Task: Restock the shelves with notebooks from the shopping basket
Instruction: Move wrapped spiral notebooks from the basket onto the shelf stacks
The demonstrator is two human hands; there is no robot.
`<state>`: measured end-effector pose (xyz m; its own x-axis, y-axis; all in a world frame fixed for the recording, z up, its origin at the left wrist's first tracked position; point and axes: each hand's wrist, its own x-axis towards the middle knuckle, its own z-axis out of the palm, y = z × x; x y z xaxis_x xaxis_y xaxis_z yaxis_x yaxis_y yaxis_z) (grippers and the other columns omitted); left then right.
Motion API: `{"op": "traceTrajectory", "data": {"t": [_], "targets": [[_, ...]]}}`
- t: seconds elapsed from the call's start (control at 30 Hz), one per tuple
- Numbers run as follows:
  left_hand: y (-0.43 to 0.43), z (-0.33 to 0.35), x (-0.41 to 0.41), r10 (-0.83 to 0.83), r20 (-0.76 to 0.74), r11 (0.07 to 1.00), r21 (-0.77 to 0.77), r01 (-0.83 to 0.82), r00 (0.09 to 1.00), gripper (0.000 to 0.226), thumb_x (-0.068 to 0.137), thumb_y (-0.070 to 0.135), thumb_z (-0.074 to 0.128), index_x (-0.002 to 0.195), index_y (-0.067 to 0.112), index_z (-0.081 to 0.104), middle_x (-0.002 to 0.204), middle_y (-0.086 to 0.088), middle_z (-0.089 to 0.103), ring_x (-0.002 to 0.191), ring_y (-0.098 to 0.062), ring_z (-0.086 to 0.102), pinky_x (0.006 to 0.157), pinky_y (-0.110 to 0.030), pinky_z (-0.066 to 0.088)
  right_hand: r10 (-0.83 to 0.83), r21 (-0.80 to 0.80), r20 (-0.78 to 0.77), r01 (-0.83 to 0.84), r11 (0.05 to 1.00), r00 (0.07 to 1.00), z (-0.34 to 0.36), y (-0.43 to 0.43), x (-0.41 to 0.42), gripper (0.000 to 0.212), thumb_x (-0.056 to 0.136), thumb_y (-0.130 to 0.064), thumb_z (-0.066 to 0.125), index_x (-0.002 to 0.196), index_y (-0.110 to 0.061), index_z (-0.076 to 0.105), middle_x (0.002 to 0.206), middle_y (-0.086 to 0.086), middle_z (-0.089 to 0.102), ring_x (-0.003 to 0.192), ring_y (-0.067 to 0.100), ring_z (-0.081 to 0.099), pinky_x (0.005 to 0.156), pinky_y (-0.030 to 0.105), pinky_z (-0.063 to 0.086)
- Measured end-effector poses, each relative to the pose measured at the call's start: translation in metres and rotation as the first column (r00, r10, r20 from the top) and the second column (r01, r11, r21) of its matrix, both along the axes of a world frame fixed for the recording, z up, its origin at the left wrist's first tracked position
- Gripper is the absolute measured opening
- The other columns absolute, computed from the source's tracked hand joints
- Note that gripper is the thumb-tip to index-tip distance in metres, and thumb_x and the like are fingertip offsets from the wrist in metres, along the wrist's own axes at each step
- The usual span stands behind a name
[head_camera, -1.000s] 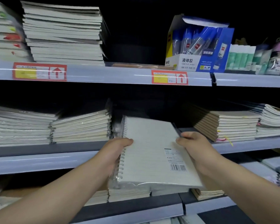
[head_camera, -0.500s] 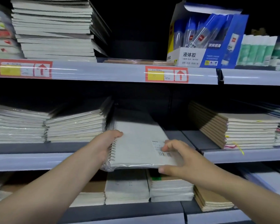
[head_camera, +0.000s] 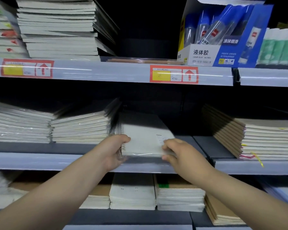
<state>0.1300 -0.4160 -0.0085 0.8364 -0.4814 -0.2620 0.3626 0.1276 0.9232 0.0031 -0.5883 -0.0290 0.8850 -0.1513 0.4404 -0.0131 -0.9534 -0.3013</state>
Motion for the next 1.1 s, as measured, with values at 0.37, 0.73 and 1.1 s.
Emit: {"op": "traceTrajectory", "data": {"t": [0.37,0.73,1.1], "targets": [[-0.003,-0.009,0.003,0.07,-0.046,0.993,-0.095,-0.074,0.996,0.002,0.093,0.003,0.06,0.094,0.004,0.058,0.094,-0.01,0.064,0.08,-0.024,0.065,0.047,-0.027,0.057,-0.028,0.014,0.012,0.028,1.0,1.0,0.005,-0.003,0.034,0.016,0.094,-0.027,0.06,0.103,-0.014,0.059,0.107,-0.003,0.057,0.102,0.015,0.051,0.081,0.029,0.045],[-0.01,-0.012,0.008,0.181,-0.09,0.966,-0.17,-0.194,0.979,0.011,0.092,0.007,0.062,0.099,0.001,0.056,0.084,-0.011,0.061,0.07,-0.019,0.067,0.041,-0.023,0.052,-0.155,-0.139,0.069,0.164,0.977,0.985,0.001,0.01,0.039,0.018,0.098,-0.012,0.047,0.104,-0.013,0.064,0.098,0.0,0.046,0.088,0.019,0.049,0.063,0.032,0.049],[-0.014,-0.016,0.019,0.159,-0.025,0.98,-0.117,-0.161,0.987,0.016,0.094,0.019,0.061,0.087,0.006,0.057,0.059,-0.002,0.067,0.05,-0.008,0.068,0.039,-0.022,0.051,-0.15,-0.002,0.049,0.15,0.989,0.988,0.004,0.011,0.057,0.023,0.081,0.012,0.045,0.09,-0.008,0.053,0.094,0.005,0.044,0.078,0.024,0.05,0.061,0.035,0.044]]}}
